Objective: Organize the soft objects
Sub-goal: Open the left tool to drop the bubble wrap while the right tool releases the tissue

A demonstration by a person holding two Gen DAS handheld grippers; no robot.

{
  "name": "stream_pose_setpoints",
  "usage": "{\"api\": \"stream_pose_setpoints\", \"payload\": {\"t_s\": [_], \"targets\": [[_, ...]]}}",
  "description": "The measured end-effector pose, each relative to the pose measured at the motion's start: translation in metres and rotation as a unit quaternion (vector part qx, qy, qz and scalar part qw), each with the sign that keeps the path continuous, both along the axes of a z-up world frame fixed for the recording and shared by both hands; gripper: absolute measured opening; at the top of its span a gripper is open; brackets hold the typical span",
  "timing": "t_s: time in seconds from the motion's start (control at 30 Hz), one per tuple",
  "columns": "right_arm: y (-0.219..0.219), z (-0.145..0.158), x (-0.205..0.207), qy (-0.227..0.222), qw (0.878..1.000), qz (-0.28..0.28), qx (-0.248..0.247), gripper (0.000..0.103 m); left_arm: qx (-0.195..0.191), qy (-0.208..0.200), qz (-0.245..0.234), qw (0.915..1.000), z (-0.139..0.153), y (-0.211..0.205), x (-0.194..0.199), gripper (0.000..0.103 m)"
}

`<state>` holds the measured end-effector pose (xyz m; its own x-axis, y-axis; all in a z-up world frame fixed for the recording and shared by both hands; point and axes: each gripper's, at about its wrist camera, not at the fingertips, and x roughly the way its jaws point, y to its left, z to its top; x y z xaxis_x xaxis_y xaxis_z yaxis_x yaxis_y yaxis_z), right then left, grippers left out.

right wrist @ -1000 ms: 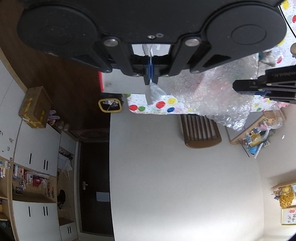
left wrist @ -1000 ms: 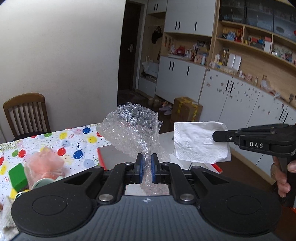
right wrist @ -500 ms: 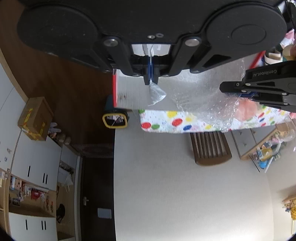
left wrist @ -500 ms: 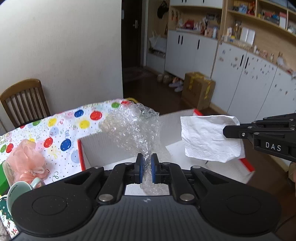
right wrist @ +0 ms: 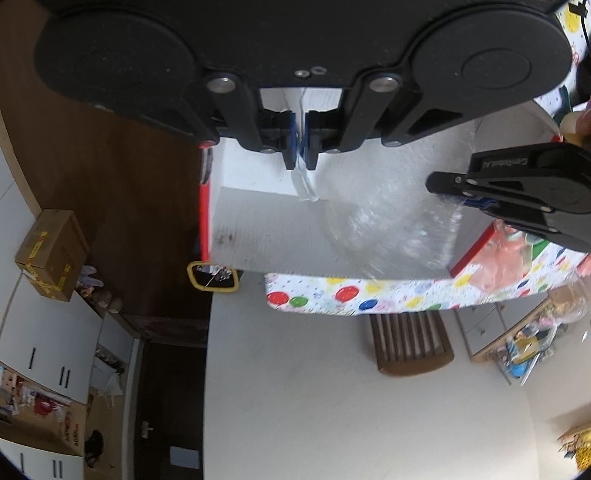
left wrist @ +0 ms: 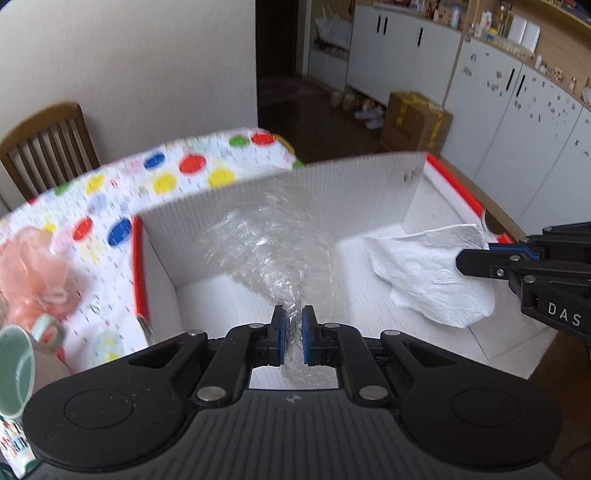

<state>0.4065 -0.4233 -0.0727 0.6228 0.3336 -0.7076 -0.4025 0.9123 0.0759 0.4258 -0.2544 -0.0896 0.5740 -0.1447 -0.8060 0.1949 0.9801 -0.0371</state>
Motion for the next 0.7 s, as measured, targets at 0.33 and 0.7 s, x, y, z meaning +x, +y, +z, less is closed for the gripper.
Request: {"api": "stream_pose_setpoints", "payload": {"t_s": [0.33, 0.7], "targets": [[0.006, -0.011, 0.002, 0.035, 0.999, 0.028, -0.006, 0.015, 0.003, 0.057, 0.001, 0.9984, -0.015, -0.002, 0.008, 0.009], [0.010, -0.015, -0.002, 0.055, 0.997, 0.044, -0.022, 0.038, 0.006, 0.060, 0.022, 0.9979, -0.013, 0.003, 0.004, 0.009]]}}
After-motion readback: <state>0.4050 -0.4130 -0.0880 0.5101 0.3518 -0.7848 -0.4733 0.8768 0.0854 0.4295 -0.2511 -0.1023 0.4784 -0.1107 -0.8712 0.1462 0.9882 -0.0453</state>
